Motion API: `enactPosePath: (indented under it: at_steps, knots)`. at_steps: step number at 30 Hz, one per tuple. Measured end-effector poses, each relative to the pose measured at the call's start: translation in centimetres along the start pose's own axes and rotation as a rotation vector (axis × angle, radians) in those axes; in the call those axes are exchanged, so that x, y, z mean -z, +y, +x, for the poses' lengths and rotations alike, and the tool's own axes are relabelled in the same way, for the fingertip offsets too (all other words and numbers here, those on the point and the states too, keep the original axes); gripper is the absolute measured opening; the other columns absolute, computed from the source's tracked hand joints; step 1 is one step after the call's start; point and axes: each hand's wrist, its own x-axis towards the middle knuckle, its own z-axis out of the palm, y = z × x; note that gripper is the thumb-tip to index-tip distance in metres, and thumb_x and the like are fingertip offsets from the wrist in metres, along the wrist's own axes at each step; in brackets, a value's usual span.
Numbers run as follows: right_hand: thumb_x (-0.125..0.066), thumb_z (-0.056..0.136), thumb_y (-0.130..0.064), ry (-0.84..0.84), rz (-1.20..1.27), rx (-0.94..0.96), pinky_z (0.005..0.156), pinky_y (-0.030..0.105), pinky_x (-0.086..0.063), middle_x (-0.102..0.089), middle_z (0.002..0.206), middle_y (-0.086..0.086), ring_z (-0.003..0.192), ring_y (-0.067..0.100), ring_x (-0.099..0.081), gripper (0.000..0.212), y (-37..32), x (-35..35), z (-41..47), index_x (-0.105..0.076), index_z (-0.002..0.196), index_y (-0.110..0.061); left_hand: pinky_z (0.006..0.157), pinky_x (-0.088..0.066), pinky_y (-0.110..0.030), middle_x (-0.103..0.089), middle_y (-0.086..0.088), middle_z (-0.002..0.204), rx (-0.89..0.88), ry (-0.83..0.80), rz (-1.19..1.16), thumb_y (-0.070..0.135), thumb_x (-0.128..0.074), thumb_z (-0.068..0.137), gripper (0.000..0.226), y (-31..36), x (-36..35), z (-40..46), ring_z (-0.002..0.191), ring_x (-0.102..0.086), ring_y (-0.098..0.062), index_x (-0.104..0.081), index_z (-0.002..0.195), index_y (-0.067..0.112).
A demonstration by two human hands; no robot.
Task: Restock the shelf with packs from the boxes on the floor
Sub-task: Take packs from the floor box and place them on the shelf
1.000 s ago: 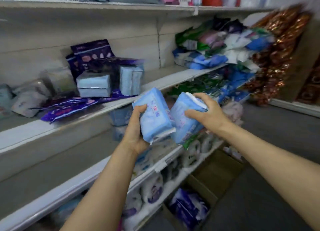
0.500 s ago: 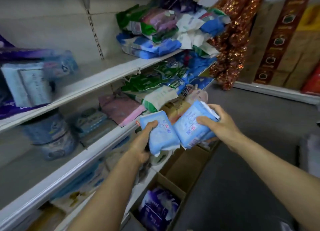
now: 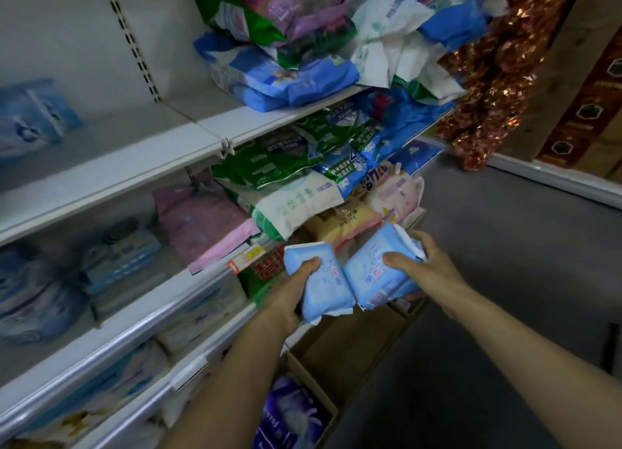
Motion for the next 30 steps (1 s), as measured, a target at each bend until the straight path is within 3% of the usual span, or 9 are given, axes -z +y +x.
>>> enactPosePath:
  at_steps: [3,5,8,10,12,15,21,25,30]
  knots:
    - [-0.082,0.076,-0.026,-0.040,-0.026,-0.007,0.083,0.039,-0.054,-0.060,0.121,0.001,0.104,0.020,-0.062,0.060,0.4,0.0,3.5,-0.049,0.127,-0.026,0.058,-0.052,-0.032,-0.071,-0.012,0.087,0.006,0.056,-0.009,0.027,-0.071,0.089,0.028,0.0,-1.4,1.8,0.074,-0.067,-0.027,-0.064,0.108,0.007]
    - [-0.084,0.074,-0.026,-0.115,-0.050,-0.009,0.075,0.028,-0.052,-0.060,0.118,-0.002,0.100,0.014,-0.060,0.060,0.5,-0.2,5.4,-0.049,0.122,-0.026,0.059,-0.053,-0.033,-0.069,-0.012,0.090,0.015,0.068,-0.004,0.028,-0.069,0.090,0.031,0.1,-2.2,3.0,0.075,-0.067,-0.025,-0.062,0.112,0.007]
    - [-0.080,0.078,-0.027,-0.276,-0.148,0.020,0.067,0.010,-0.045,-0.057,0.112,-0.008,0.092,0.003,-0.054,0.050,0.0,-0.4,8.5,-0.050,0.116,-0.023,0.076,-0.050,-0.036,-0.061,-0.006,0.095,0.062,0.065,0.041,0.038,-0.065,0.092,0.024,0.7,-3.8,4.1,0.084,-0.059,-0.023,-0.061,0.102,0.016]
    - [-0.076,0.080,-0.037,-0.323,-0.234,0.057,0.077,0.019,-0.048,-0.058,0.121,0.000,0.100,0.011,-0.057,0.051,-0.4,-0.5,11.1,-0.053,0.122,-0.019,0.084,-0.044,-0.039,-0.056,-0.004,0.095,0.066,0.110,0.044,0.041,-0.061,0.094,0.021,1.4,-4.5,4.8,0.088,-0.053,-0.021,-0.060,0.093,0.020]
    - [-0.071,0.085,-0.038,-0.353,-0.291,0.035,0.082,0.029,-0.046,-0.055,0.123,0.003,0.107,0.018,-0.055,0.050,-1.6,-0.5,13.3,-0.052,0.127,-0.020,0.079,-0.045,-0.037,-0.058,-0.003,0.101,0.031,0.163,-0.021,0.039,-0.059,0.095,0.017,2.4,-5.1,5.3,0.088,-0.055,-0.019,-0.059,0.095,0.022]
    - [-0.067,0.090,-0.025,-0.410,-0.263,0.069,0.083,0.029,-0.046,-0.058,0.118,0.005,0.105,0.020,-0.056,0.036,-3.8,-0.8,15.3,-0.058,0.123,-0.016,0.080,-0.049,-0.037,-0.063,-0.004,0.117,-0.026,0.207,-0.107,0.038,-0.056,0.097,0.016,4.1,-5.8,5.7,0.104,-0.057,-0.021,-0.062,0.104,0.025]
    - [-0.062,0.093,-0.018,-0.593,-0.163,0.201,0.070,0.029,-0.055,-0.065,0.108,0.004,0.087,0.015,-0.066,0.019,-7.9,-1.6,16.1,-0.064,0.113,-0.019,0.088,-0.048,-0.038,-0.069,-0.004,0.108,-0.187,0.243,-0.262,0.030,-0.052,0.099,0.020,7.2,-7.2,4.2,0.097,-0.064,-0.019,-0.060,0.114,0.018]
    - [-0.059,0.095,-0.014,-0.674,-0.112,0.300,0.058,0.019,-0.053,-0.068,0.105,0.009,0.079,0.015,-0.068,0.016,-10.5,-3.1,15.5,-0.065,0.110,-0.016,0.078,-0.051,-0.035,-0.070,-0.002,0.113,-0.323,0.325,-0.251,0.028,-0.051,0.100,0.024,8.7,-6.6,2.6,0.102,-0.065,-0.019,-0.060,0.118,0.017]
    - [-0.057,0.095,-0.013,-0.824,-0.065,0.414,0.067,0.031,-0.056,-0.070,0.100,0.008,0.082,0.020,-0.070,0.014,-14.3,-5.8,13.8,-0.064,0.099,-0.024,0.090,-0.052,-0.040,-0.071,-0.002,0.105,-0.471,0.478,-0.180,0.023,-0.052,0.100,0.015,10.3,-4.8,-0.7,0.099,-0.066,-0.020,-0.063,0.108,0.016]
